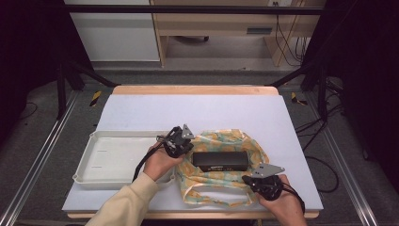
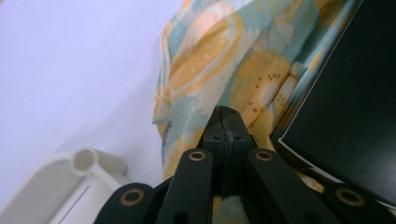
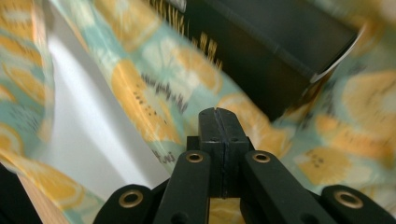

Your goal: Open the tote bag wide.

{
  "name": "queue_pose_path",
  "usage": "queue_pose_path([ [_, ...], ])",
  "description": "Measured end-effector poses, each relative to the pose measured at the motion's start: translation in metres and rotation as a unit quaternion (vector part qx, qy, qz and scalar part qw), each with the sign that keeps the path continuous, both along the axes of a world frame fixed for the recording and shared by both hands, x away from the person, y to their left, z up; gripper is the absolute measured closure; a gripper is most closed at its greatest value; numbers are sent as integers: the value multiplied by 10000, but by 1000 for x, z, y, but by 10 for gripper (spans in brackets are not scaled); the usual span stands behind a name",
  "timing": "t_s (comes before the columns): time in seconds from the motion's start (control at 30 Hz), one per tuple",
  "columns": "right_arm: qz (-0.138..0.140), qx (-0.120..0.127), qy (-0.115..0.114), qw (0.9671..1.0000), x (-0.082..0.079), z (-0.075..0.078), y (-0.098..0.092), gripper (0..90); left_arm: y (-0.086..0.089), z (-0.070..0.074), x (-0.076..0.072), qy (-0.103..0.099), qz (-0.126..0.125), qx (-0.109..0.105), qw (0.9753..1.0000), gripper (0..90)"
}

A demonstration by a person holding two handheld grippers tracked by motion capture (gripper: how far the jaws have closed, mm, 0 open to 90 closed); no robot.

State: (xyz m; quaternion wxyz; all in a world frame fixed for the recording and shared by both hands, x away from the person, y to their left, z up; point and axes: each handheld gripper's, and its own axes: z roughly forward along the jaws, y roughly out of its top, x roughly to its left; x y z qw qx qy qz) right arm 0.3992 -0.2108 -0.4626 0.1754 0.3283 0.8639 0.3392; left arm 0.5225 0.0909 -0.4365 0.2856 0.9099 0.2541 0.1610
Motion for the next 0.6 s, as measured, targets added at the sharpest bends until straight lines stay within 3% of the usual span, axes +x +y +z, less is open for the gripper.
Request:
queue_pose_path([
  [0.13, 27, -101, 127, 9999, 0, -5, 0, 900, -1, -9, 3, 115, -18, 173, 9998, 900],
  [0.23, 62, -34, 99, 9999, 0, -1, -1, 900, 1, -7, 2, 110, -55, 69, 9999, 900],
  [0.47, 229, 18, -117, 9997, 12, 29, -3, 842, 11, 14, -9, -37, -76, -560, 9984, 872],
  [0.6, 376, -87, -151, 9991, 29, 44, 1, 700, 15, 27, -21, -247, -61, -798, 9965, 756],
])
